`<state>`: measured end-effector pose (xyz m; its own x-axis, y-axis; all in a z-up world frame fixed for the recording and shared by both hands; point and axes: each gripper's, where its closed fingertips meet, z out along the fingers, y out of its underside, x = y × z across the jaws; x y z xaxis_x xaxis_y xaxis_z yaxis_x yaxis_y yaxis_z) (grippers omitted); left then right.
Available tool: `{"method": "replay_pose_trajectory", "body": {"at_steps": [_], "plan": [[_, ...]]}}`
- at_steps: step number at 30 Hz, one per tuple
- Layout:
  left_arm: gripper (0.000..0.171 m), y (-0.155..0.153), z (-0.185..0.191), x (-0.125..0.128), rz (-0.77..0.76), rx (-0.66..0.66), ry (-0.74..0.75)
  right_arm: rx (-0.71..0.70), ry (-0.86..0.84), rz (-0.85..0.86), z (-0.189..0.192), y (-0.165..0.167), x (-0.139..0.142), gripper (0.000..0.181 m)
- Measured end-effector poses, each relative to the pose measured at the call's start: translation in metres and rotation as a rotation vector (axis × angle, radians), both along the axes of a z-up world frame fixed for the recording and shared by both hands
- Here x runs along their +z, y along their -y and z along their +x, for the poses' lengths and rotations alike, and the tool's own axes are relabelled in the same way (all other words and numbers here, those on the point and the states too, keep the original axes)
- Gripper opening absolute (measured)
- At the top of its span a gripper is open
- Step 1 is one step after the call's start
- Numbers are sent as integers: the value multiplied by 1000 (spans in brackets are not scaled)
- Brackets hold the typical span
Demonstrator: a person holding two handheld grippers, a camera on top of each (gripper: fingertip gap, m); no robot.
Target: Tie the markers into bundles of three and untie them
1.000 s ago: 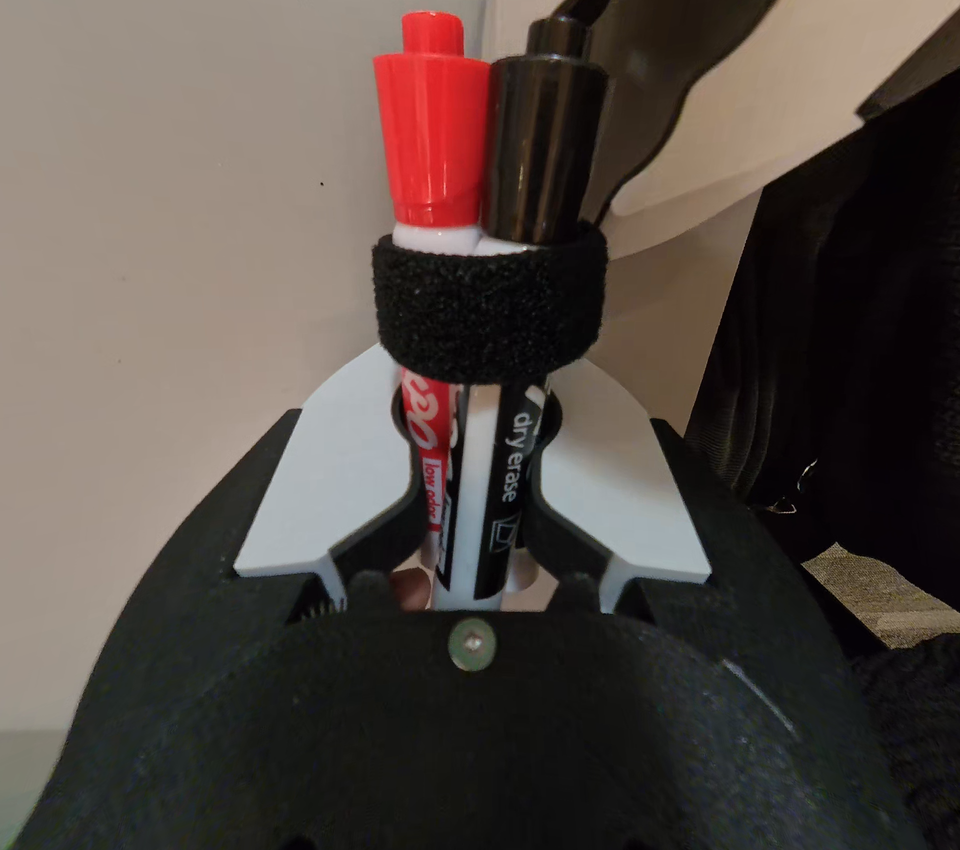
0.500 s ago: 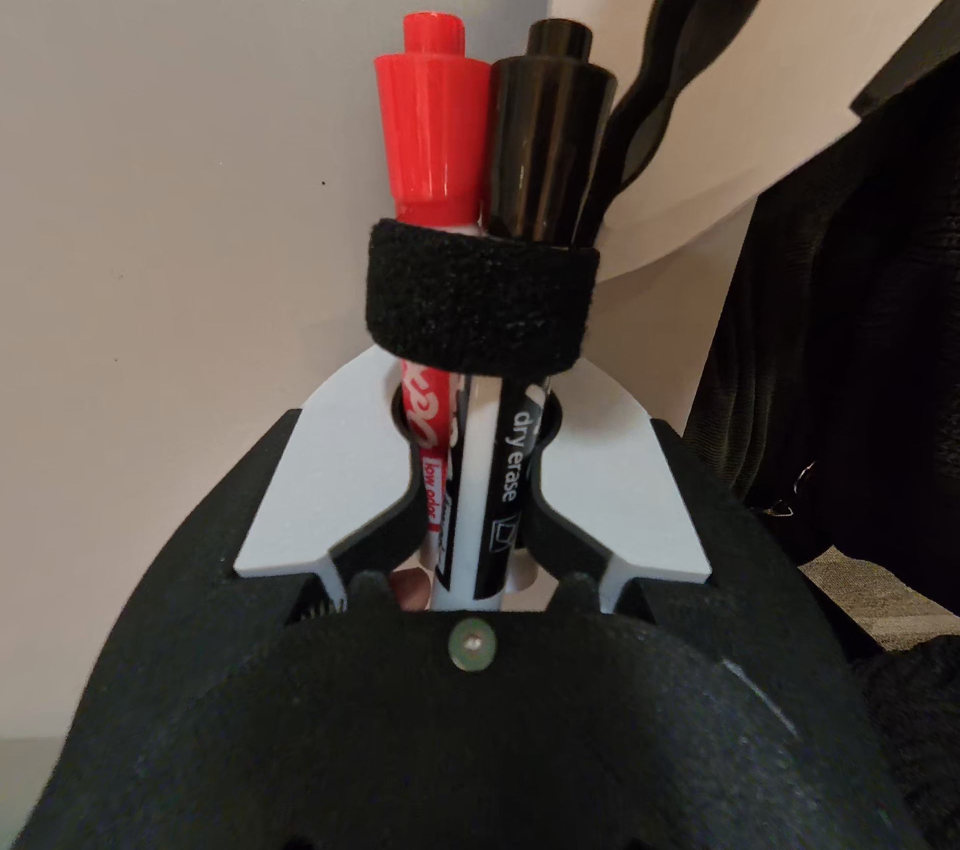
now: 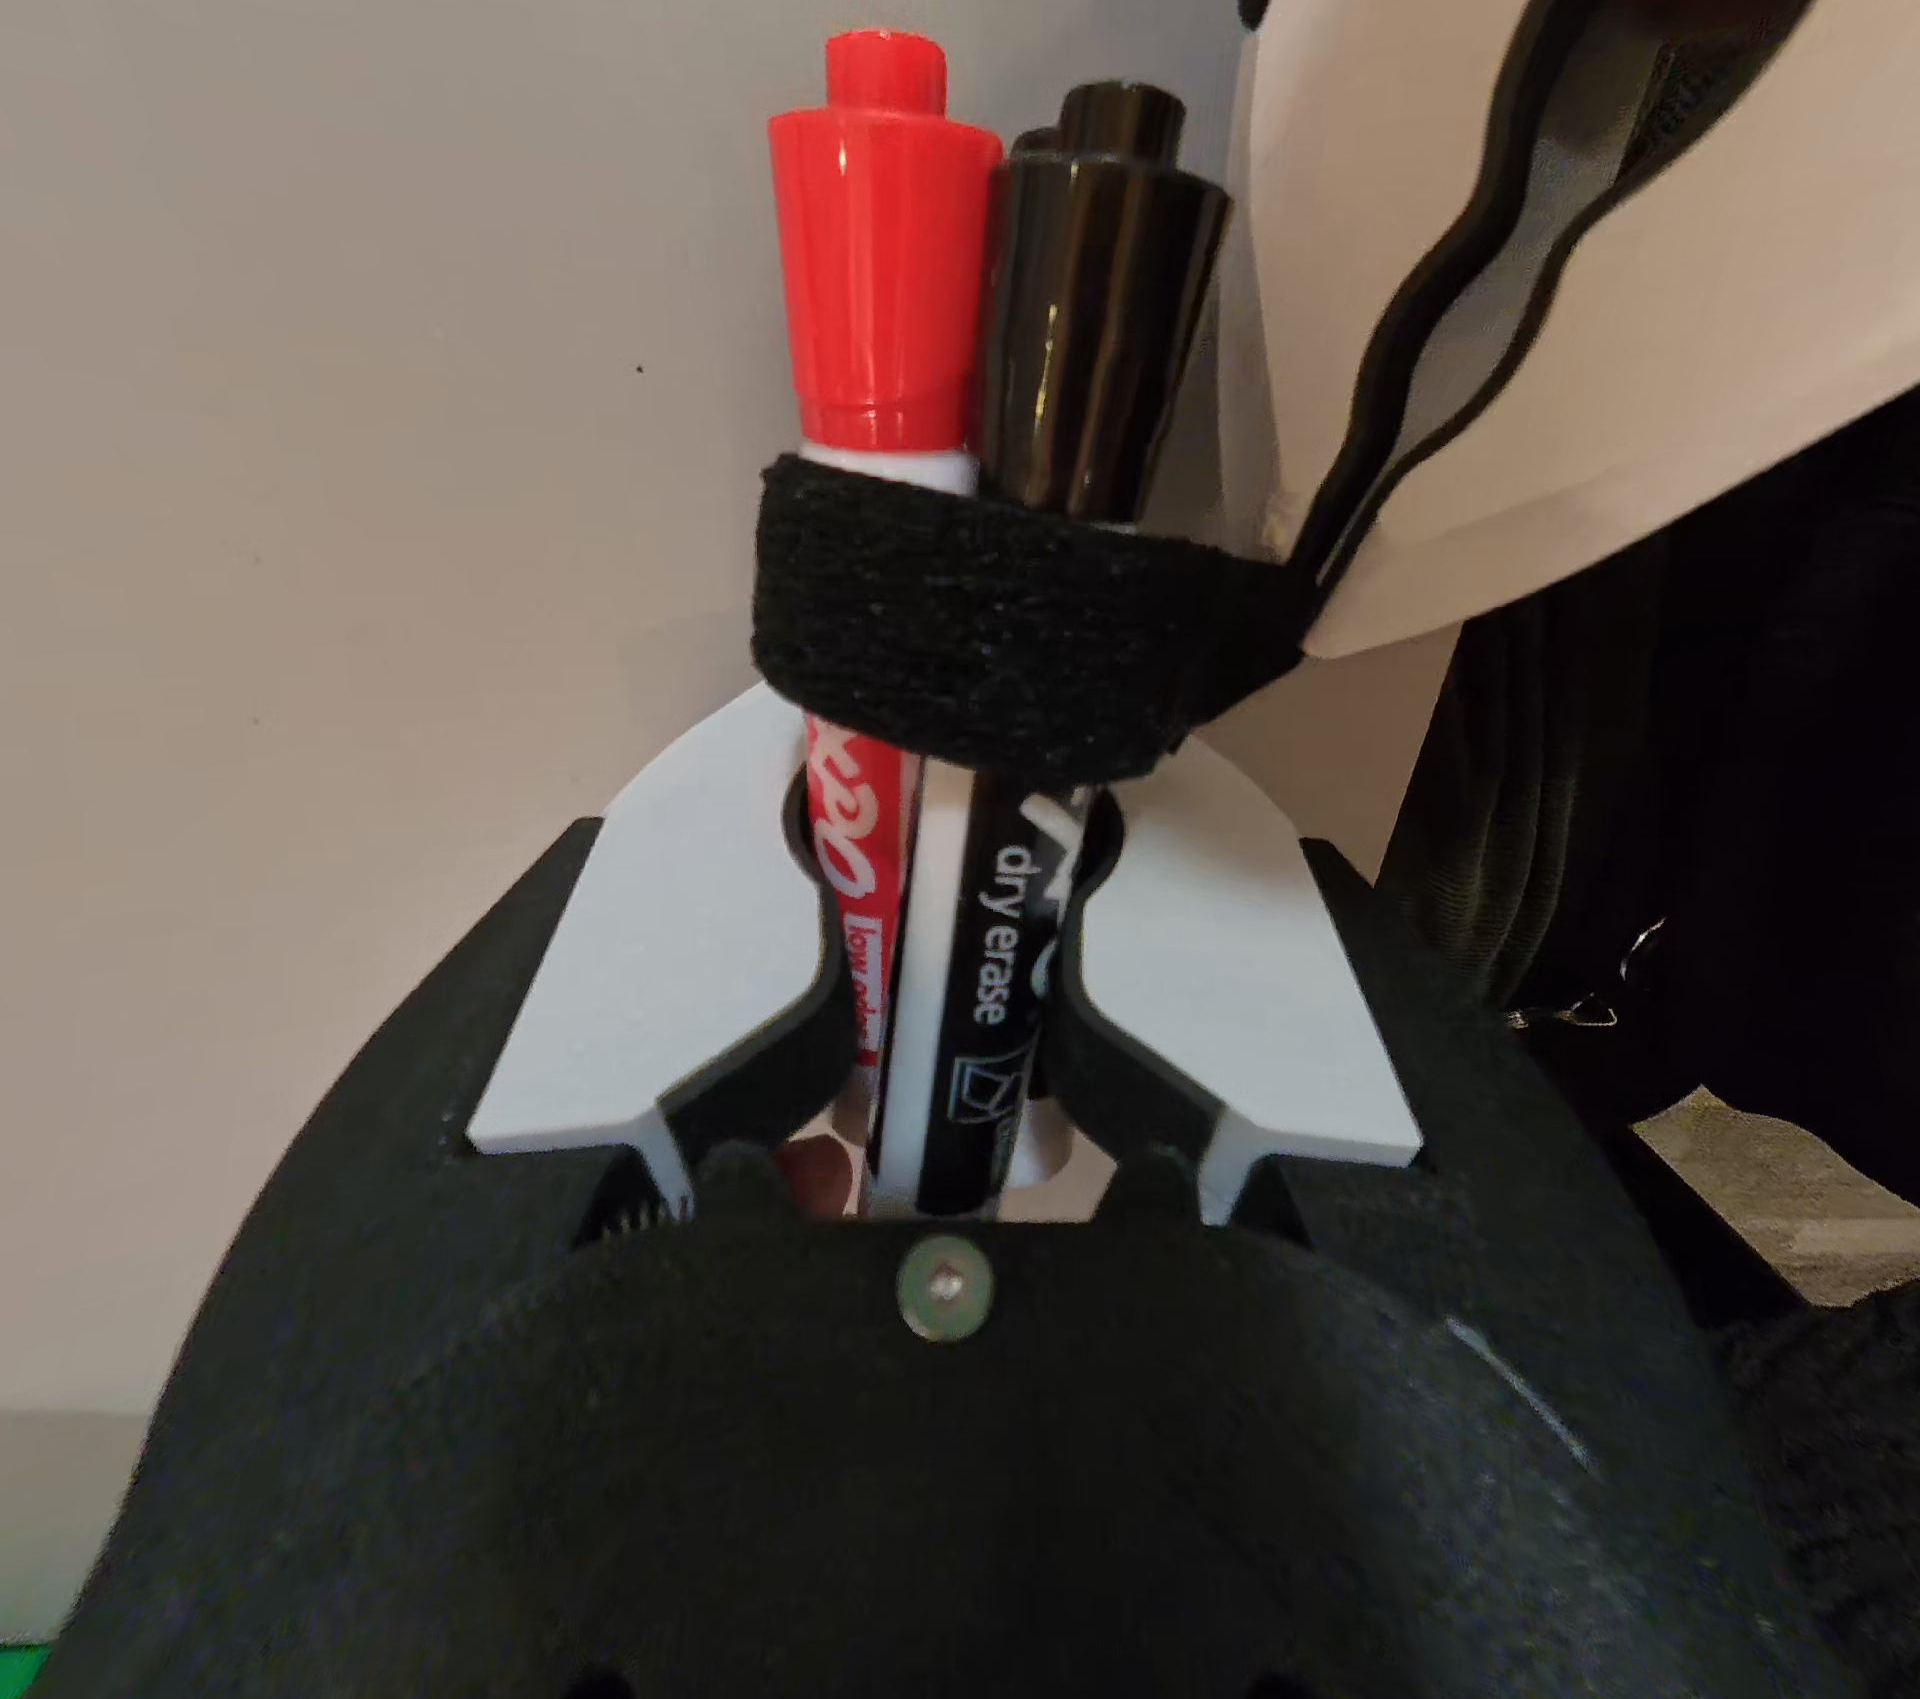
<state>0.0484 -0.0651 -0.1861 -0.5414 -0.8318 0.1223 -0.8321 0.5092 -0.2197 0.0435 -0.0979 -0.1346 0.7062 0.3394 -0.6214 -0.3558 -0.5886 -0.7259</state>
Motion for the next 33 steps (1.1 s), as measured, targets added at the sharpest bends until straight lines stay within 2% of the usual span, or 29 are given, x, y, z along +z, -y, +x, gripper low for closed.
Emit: {"method": "replay_pose_trajectory", "body": {"at_steps": [4,12,15,24,27,30,33], "plan": [[44,0,0,0,8,0,-3,-20,-88,14,-2,0,9,2],[44,2,2,0,18,-5,1,-53,-445,-1,-2,-2,25,2],[44,2,2,0,20,-5,-1,-61,-510,-5,-1,-2,27,2],[44,2,2,0,15,0,-2,-74,-478,-46,-3,-3,21,2],[44,2,2,0,10,4,-1,-38,-457,-81,-8,1,18,15],[44,2,2,0,5,6,0,12,-345,-52,-11,9,22,19],[44,2,2,0,2,8,0,46,-97,80,-5,14,34,16]]}}
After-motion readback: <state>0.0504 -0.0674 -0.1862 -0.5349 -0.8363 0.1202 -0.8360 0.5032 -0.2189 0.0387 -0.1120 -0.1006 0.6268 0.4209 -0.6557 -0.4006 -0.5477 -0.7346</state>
